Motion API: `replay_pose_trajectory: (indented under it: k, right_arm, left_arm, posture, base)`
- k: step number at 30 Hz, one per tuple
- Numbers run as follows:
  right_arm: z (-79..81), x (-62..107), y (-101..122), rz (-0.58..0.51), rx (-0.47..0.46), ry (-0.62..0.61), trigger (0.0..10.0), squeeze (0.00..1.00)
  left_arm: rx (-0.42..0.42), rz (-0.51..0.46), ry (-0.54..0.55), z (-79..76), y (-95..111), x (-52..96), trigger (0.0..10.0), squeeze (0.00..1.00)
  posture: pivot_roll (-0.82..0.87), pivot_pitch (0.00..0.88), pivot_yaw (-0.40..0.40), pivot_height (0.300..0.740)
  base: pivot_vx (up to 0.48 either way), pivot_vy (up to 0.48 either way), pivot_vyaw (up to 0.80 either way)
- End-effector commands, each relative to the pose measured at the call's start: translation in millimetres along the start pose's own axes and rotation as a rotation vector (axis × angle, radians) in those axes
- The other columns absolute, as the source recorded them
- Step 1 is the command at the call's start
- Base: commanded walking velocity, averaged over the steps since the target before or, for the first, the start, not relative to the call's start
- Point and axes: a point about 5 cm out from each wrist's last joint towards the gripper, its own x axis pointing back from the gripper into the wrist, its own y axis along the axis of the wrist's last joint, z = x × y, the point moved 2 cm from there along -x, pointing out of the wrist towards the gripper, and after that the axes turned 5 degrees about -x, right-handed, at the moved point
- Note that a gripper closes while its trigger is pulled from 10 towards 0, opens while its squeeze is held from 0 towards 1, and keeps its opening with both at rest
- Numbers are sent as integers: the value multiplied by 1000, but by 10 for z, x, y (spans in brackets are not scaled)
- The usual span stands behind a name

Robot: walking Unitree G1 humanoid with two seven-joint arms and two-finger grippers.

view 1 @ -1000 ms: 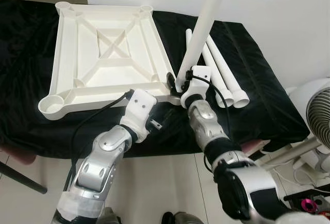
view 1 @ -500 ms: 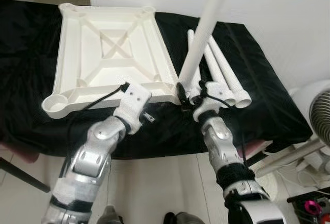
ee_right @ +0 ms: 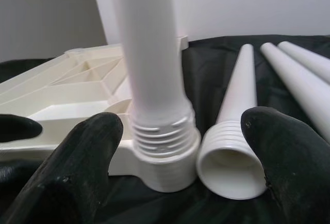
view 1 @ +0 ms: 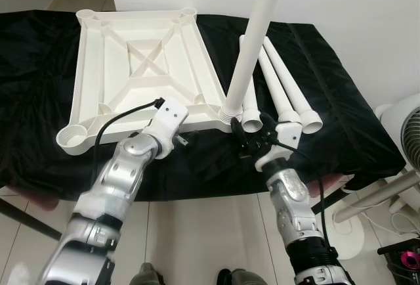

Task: Building children table

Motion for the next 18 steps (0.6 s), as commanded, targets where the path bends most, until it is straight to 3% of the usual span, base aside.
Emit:
replay_pose_trajectory:
  k: [1, 10, 12, 13, 15, 18]
  right_arm:
    - [-21, 32, 9, 9, 5, -16, 10000, 0]
    - [-21, 45, 39, 12, 6, -26, 10000, 0]
    - [-18, 53, 44, 18, 7, -24, 10000, 0]
    - [-18, 53, 44, 18, 7, -24, 10000, 0]
    - [-33, 60, 41, 27, 14, -23, 10000, 0]
    - [-43, 63, 44, 33, 16, -24, 10000, 0]
  left_arm:
    - [-5, 22, 122, 96, -30, -44, 10000, 0]
    - [-42, 32, 65, 62, -18, -129, 10000, 0]
    - [-82, 38, -49, -45, -44, -163, 10000, 0]
    - [-82, 38, -49, -45, -44, -163, 10000, 0]
    - [-99, 37, -199, -165, -79, -134, 10000, 0]
    - [-113, 30, -297, -227, -113, -96, 10000, 0]
  posture:
    - [-20, 77, 4, 740]
    - [-26, 79, 10, 740]
    - [-27, 82, 10, 740]
    - [-27, 82, 10, 740]
    - [-29, 84, 10, 740]
    - [-30, 84, 9, 740]
  base:
    - [0, 0, 0]
    - [0, 0, 0]
    - [0, 0, 0]
    - [0, 0, 0]
    - [0, 0, 0]
    - [0, 0, 0]
